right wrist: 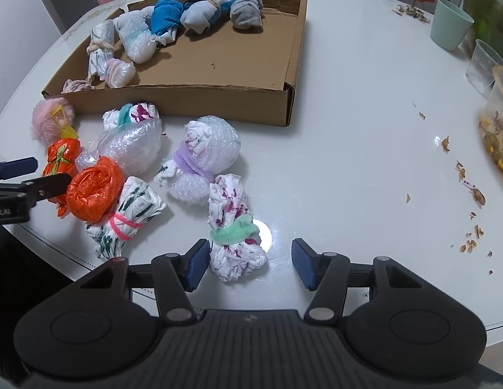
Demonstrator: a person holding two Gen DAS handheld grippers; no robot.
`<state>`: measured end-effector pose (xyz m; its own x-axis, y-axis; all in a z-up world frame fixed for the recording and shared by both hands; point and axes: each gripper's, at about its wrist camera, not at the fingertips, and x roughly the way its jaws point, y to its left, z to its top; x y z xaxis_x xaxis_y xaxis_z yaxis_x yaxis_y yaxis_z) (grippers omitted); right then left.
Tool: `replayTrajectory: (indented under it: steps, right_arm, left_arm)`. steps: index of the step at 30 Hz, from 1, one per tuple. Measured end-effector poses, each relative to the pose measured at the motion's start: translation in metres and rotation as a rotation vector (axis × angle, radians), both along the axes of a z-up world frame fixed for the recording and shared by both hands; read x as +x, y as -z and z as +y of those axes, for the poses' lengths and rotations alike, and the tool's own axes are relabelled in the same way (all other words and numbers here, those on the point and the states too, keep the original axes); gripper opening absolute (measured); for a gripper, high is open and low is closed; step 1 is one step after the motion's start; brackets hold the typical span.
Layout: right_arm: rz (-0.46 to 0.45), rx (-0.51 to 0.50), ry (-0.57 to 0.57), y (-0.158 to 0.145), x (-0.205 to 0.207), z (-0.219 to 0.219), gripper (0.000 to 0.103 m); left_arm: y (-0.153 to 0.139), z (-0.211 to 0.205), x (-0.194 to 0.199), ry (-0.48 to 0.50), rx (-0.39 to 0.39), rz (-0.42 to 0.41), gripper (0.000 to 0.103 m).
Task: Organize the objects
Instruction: 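Grasp the orange bag with the left tool while the right tool grasps the floral green-banded bundle, then carry the orange bag and floral bundle into the tray with both tools and release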
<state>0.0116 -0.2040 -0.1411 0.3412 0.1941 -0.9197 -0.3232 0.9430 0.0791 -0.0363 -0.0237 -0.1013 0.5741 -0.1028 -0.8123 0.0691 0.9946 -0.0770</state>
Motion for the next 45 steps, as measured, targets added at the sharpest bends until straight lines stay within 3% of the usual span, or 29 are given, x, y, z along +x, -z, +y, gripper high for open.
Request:
replayTrajectory:
  steps: [5,7,11,31,45]
  right_arm:
    - [-0.012,-0.008,-0.016,-0.001,0.001,0.002,0.04]
    - [-0.018,-0.02,-0.028,-0.002,0.001,0.003,0.032]
    - [-0.022,-0.014,-0.056,-0.004,-0.001,0.007,0.03]
    - [-0.141,0.091,0.007,-0.05,0.006,-0.007,0.03]
    - [-0.23,0.193,-0.002,-0.089,0.029,-0.001,0.03]
  left_arm:
    - [0.006,-0.004,0.005,0.015,-0.009,0.004,0.072]
    - [0.005,-0.004,0.005,0.021,-0.015,-0.002,0.055]
    - [0.004,-0.002,0.003,0.03,-0.023,-0.002,0.038]
    - [-0.052,0.016,-0.023,0.031,-0.026,-0.108,0.037]
    - [-0.098,-0.002,0.004,0.114,-0.015,-0.204,0.037]
